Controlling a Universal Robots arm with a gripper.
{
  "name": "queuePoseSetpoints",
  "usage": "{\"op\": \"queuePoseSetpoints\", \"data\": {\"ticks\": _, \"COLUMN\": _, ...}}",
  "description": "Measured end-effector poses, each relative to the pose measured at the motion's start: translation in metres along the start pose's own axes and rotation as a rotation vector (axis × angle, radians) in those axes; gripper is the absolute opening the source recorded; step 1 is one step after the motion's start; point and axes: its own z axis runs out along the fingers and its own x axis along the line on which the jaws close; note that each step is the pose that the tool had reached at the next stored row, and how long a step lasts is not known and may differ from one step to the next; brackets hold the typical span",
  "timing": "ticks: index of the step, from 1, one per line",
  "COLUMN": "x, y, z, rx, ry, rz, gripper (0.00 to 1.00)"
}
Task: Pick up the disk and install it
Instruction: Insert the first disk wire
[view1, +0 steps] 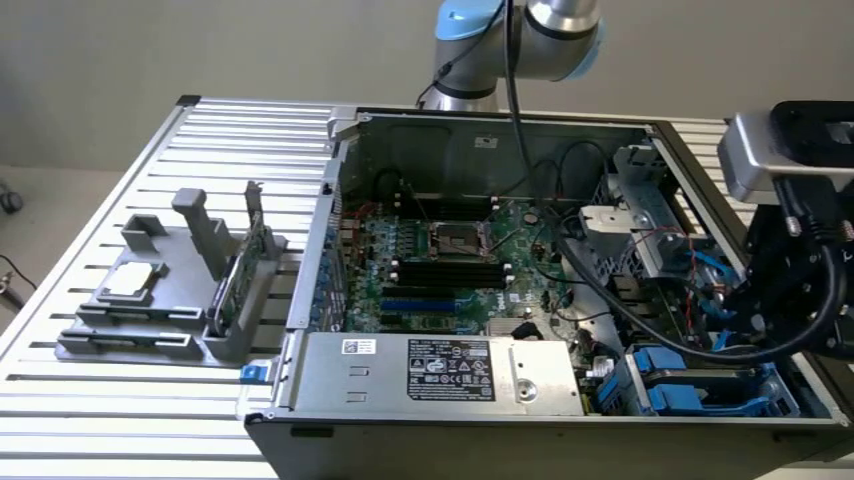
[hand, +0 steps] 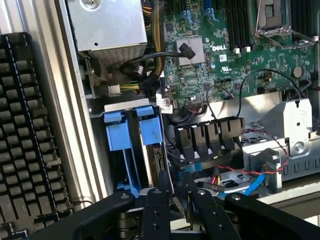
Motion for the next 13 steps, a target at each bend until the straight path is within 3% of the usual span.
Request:
{"op": "queuePoseSetpoints", "data": {"ticks": 5, "x": 0.0000, "y": 0.0000, "z": 0.0000, "rx": 0.0129, "ry": 0.0048, "rz": 0.086, "gripper": 0.25}}
{"op": "queuePoseSetpoints", "data": {"ticks": 8, "x": 0.0000, "y": 0.0000, "z": 0.0000, "rx": 0.0112, "ry": 0.0094, "rz": 0.128, "gripper": 0.25}}
{"op": "queuePoseSetpoints", "data": {"ticks": 9, "x": 0.0000, "y": 0.0000, "z": 0.0000, "rx": 0.0070, "ry": 0.0119, "rz": 0.139, "gripper": 0.25}}
{"op": "queuePoseSetpoints", "data": {"ticks": 11, "x": 0.0000, "y": 0.0001, "z": 0.0000, "rx": -0.0074, "ry": 0.0181, "rz": 0.161, "gripper": 0.25}}
{"op": "queuePoseSetpoints", "data": {"ticks": 13, "x": 0.0000, "y": 0.0000, "z": 0.0002, "rx": -0.0318, "ry": 0.0263, "rz": 0.179, "gripper": 0.25}}
